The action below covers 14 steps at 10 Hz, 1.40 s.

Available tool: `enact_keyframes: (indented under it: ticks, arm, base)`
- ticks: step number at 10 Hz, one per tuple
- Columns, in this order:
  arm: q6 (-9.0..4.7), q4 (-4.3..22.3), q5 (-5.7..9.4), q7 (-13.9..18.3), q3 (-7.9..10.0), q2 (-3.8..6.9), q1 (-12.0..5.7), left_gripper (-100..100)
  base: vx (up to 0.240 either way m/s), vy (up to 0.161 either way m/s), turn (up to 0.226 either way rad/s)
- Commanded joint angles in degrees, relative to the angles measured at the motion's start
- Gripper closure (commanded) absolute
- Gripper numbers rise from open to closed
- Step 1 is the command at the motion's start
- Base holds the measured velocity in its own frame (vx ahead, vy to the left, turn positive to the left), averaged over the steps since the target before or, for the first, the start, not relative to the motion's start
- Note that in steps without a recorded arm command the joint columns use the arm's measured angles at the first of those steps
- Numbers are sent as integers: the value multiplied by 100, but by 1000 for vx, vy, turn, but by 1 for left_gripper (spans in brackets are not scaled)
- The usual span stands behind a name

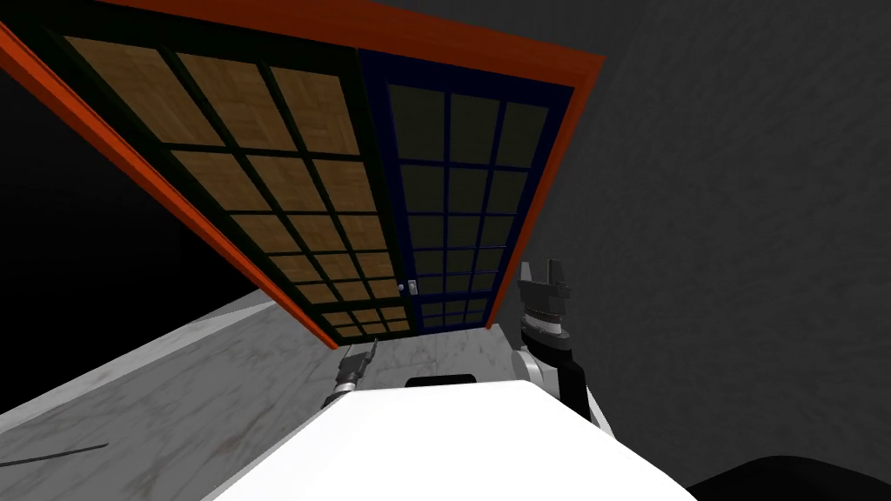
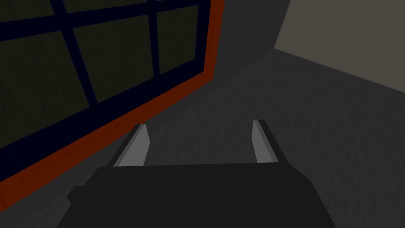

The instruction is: Pull the door open

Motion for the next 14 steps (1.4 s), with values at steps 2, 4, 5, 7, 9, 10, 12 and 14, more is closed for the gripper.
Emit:
enact_keyframes:
  ticks: [2, 4, 5, 7, 9, 10, 12, 14]
  arm:
    - [63, 193, 133, -77, 80, 114, 108, -100]
    - [84, 371, 233, -142, 138, 188, 151, -100]
    - [97, 471, 289, -180, 170, 228, 171, -100]
    - [133, 790, 476, -308, 259, 348, 185, -100]
    - [162, 1083, 658, -437, 323, 444, 126, -100]
    - [169, 1177, 720, -483, 334, 468, 73, -100]
    - [180, 1374, 860, -593, 340, 504, -115, -100]
    - [178, 1439, 918, -645, 318, 499, -270, -100]
  base:
    - [-181, 21, 69]
    - [-133, 10, 41]
    - [-189, 27, 83]
    - [-183, 41, 64]
    - [-146, 35, 32]
    - [-67, 30, -21]
    - [40, 21, -60]
    - [106, 3, -69]
